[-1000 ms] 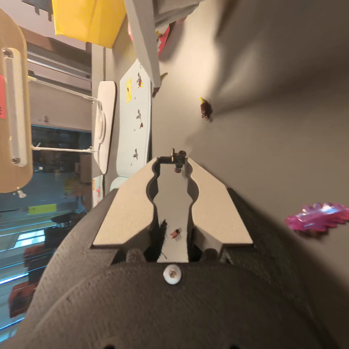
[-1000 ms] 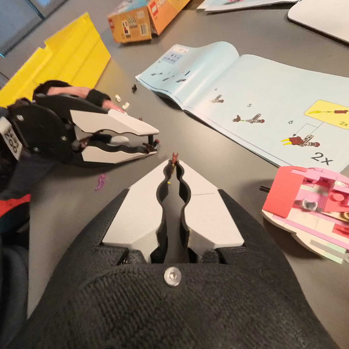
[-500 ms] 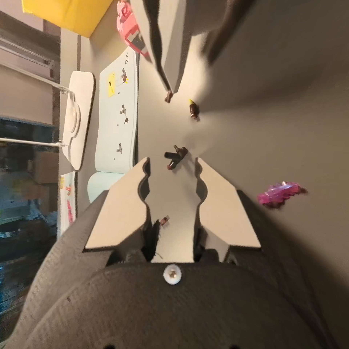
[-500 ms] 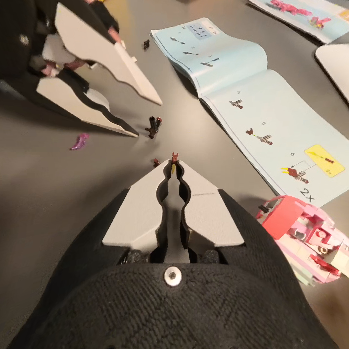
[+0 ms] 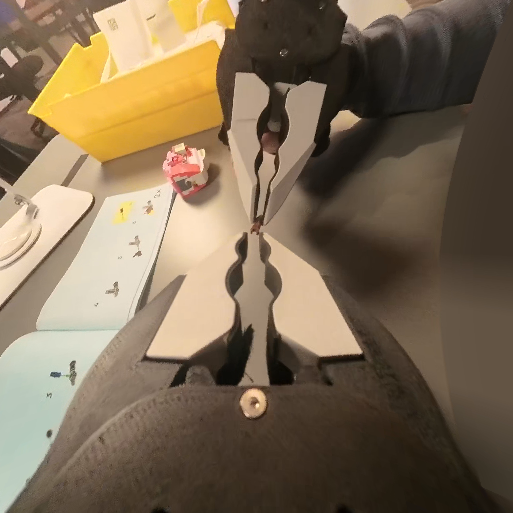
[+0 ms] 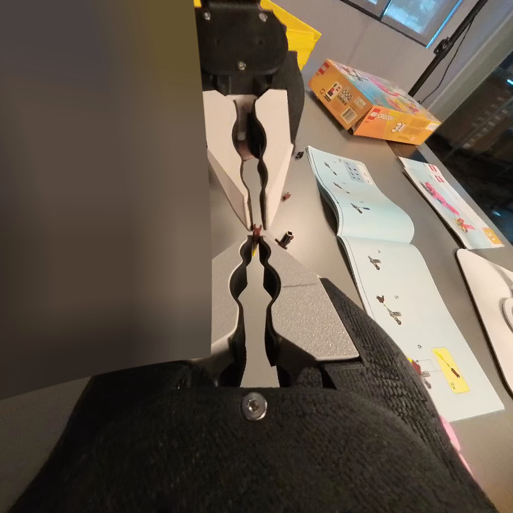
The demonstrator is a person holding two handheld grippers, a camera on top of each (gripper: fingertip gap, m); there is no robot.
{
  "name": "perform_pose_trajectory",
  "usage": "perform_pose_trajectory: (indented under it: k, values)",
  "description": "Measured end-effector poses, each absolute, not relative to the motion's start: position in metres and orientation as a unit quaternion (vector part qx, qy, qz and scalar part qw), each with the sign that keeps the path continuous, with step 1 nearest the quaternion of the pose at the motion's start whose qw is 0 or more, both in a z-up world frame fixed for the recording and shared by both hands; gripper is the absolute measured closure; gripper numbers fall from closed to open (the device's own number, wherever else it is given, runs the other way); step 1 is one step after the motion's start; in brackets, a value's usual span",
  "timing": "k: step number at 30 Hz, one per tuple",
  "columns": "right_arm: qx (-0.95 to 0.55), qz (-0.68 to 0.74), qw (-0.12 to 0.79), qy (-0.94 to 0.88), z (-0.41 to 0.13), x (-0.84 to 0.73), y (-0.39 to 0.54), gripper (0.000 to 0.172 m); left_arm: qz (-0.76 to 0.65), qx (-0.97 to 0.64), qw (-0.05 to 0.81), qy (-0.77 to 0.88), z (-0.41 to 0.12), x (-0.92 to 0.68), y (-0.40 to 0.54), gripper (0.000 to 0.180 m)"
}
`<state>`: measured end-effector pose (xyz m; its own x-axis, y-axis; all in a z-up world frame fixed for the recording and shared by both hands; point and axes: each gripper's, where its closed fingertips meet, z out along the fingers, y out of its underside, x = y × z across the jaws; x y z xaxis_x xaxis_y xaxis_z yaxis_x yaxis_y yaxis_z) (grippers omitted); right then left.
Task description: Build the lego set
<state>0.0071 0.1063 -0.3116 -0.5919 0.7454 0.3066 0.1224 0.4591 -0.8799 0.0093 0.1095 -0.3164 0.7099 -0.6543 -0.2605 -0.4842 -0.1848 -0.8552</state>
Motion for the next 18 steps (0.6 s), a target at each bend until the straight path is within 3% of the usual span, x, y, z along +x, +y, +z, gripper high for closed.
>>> perform_pose_trajectory:
  k: [18]
  values:
    - [-0.264,0.441,0.37,-0.774,-0.3097,0.007,0.1026,0.169,-0.133,-0.767,0.515,0.36,-0.3146,0.0129,0.1076,0.175]
